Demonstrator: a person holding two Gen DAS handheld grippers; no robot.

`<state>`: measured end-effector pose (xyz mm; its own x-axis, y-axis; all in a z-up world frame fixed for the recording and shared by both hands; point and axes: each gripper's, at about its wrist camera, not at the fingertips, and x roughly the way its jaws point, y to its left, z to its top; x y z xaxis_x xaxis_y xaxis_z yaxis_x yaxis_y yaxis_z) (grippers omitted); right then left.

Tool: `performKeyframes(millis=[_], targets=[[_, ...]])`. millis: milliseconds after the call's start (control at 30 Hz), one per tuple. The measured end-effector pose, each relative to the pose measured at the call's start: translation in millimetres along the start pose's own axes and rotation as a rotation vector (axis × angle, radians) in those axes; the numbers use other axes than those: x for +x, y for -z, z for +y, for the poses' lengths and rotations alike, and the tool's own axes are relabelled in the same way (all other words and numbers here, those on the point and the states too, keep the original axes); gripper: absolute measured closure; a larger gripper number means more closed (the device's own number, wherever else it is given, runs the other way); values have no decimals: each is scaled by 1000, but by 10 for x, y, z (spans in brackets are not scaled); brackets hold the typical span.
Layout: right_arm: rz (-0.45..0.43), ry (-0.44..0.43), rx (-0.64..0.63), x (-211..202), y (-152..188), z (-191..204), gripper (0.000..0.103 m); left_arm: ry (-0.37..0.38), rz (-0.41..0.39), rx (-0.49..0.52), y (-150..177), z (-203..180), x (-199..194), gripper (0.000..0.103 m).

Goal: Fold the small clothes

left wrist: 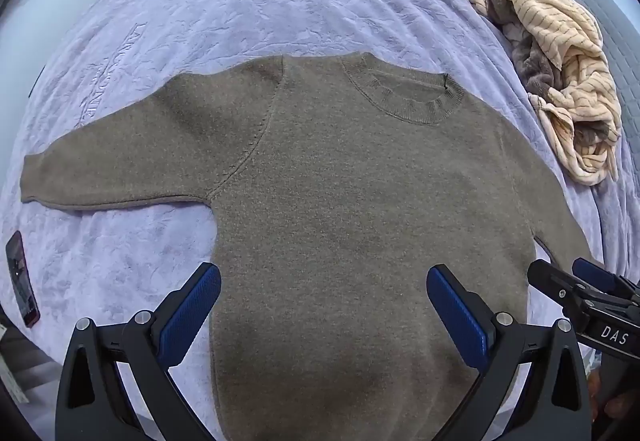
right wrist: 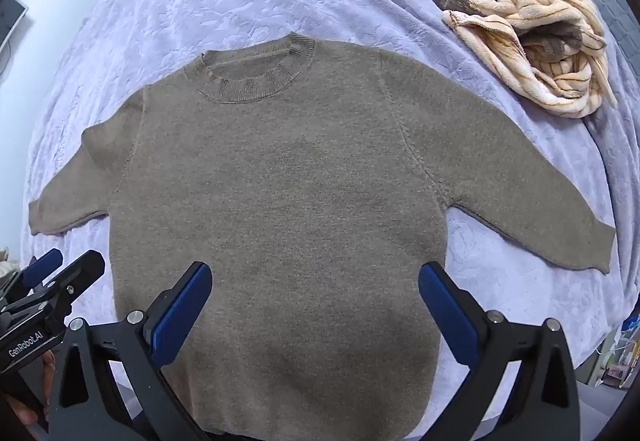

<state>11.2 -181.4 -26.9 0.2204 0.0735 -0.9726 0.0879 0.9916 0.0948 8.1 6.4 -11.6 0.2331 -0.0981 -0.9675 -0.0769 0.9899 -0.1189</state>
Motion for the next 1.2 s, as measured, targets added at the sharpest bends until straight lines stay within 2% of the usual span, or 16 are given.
performKeyframes(millis=[500,700,1200], targets=[[-3,17,2,22,-13,11,0,-12,-5,10,-10,10,-8,0],[18,-10,10,21,7,-1,0,0,-3,5,2,18,-9,0],[-1,-10,6,21,21,-3,0,-2,-10,13,10,20,-31,0]])
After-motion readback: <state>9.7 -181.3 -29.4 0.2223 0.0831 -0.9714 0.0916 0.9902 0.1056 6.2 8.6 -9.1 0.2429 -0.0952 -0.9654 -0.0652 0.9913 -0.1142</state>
